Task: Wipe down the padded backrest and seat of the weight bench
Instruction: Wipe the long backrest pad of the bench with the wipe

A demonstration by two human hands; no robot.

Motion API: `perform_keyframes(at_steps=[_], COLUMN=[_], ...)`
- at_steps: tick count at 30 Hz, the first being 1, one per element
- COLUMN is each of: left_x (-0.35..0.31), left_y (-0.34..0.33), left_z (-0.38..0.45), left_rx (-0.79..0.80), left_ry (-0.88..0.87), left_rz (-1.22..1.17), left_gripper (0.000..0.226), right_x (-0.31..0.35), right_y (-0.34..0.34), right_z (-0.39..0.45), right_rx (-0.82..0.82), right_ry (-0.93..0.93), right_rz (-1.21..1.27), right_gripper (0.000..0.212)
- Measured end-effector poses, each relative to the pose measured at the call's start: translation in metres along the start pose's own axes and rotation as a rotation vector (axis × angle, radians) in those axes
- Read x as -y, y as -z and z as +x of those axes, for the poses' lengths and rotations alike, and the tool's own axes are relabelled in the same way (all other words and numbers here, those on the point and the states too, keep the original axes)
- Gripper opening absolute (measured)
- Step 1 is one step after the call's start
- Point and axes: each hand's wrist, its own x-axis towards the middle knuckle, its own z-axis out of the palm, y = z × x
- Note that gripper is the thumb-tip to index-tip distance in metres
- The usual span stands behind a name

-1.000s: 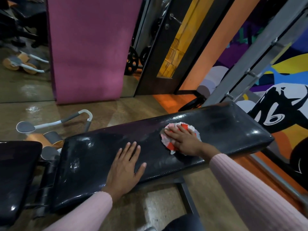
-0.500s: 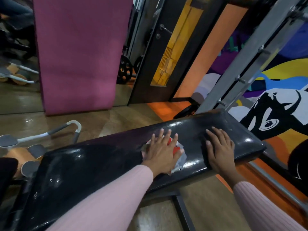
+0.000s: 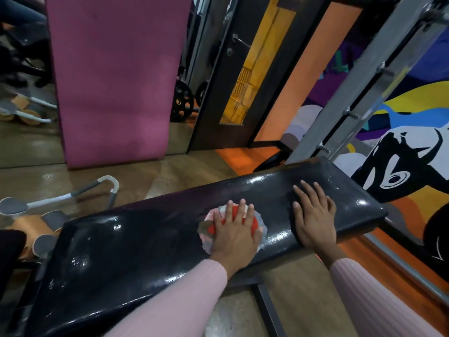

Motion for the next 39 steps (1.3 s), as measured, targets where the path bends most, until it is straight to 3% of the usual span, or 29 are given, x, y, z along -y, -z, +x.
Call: perform_keyframes(at_steps=[4,8,15,18,24,29,32,39], left_x=[0.013,0.015,0.016,0.031,-0.009,0.021,0.034,-0.014], left_y=[0.001,-0.021,-0.002,-0.005,-0.019,-0.009,-0.014,-0.022], left_z=[-0.001,-0.031,0.010,-0.011,-0.030,0.007,-0.012,-0.021], left_rx=[-0.076,-0.103,-0.013,-0.118,-0.117,-0.001,-0.106,-0.124], left_ry=[0.006,-0.076,0.022,0.076,-0.005,0.089,0.166,-0.006], left_rz=[-0.101,-0.012,-0.032,-0.006,-0.060,-0.077,-0.042,-0.058], left_gripper=[0.067,0.060,0.074,0.065,0.058,0.071,0.061,0.049], right_x=[-0.002,-0.002,-0.005,-0.008,-0.008,-0.006,-0.005,-0.004], right_y=[0.000,-0.003,-0.001,0.001,0.001,0.003,0.002,0.004], right_z=[0.000,0.001,0.000,-0.003,-0.003,-0.003,-0.002,-0.003], right_rx=[0.001,-0.003,0.109,0.171,0.199,0.214,0.212,0.212], right_ry=[-0.006,-0.029,0.032,0.097,0.127,0.143,0.134,0.116], right_rz=[0.002,-0.002,-0.017,-0.030,-0.056,-0.071,-0.083,-0.084], right_gripper=[0.050,0.049,0.055,0.059,0.059,0.060,0.058,0.059])
